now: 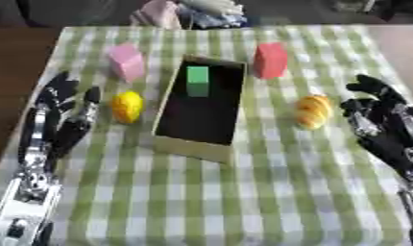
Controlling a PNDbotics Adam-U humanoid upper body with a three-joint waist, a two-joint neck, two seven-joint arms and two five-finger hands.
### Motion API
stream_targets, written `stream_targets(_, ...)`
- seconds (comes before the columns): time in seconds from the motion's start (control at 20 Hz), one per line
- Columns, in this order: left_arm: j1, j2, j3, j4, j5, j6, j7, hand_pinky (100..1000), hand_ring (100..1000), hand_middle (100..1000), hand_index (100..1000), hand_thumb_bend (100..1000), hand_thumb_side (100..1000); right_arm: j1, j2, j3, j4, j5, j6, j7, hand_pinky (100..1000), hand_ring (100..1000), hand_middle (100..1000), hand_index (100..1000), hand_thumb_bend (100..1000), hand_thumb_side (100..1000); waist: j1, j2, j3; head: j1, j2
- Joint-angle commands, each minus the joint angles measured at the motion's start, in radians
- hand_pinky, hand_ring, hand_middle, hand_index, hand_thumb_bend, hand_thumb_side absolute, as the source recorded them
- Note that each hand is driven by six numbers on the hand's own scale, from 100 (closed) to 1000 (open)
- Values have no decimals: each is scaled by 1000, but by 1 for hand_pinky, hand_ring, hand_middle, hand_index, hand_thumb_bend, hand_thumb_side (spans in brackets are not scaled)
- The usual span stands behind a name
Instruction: Pick up objects on the table and place them in the box.
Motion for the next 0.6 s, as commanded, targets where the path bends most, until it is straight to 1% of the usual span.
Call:
stream_targets(0.05,-9,58,-2,-35,-13,4,-18,869,870,790,932,386,507,-10,-11,-6,-15,-2,-2,4,669,695,799,921,100,432,-6,-17,-2,-4,5)
stream_targets(0.25,-13,132,-3,-64,-32,17,-47,871,871,790,932,380,483,-9,-12,-6,-15,-1,-2,6,669,695,798,921,100,432,-4,-18,-5,-5,5)
stream_targets(0.4,-19,173,-2,-87,-43,26,-62,871,871,790,932,374,471,-9,-12,-6,-14,-1,-3,6,669,695,798,921,100,432,-3,-18,-7,-6,5)
stream_targets(0.6,-26,228,-12,-104,-62,39,-96,868,867,791,933,336,437,-10,-14,-6,-14,-1,-3,7,669,695,798,921,100,432,-2,-17,-11,-5,5)
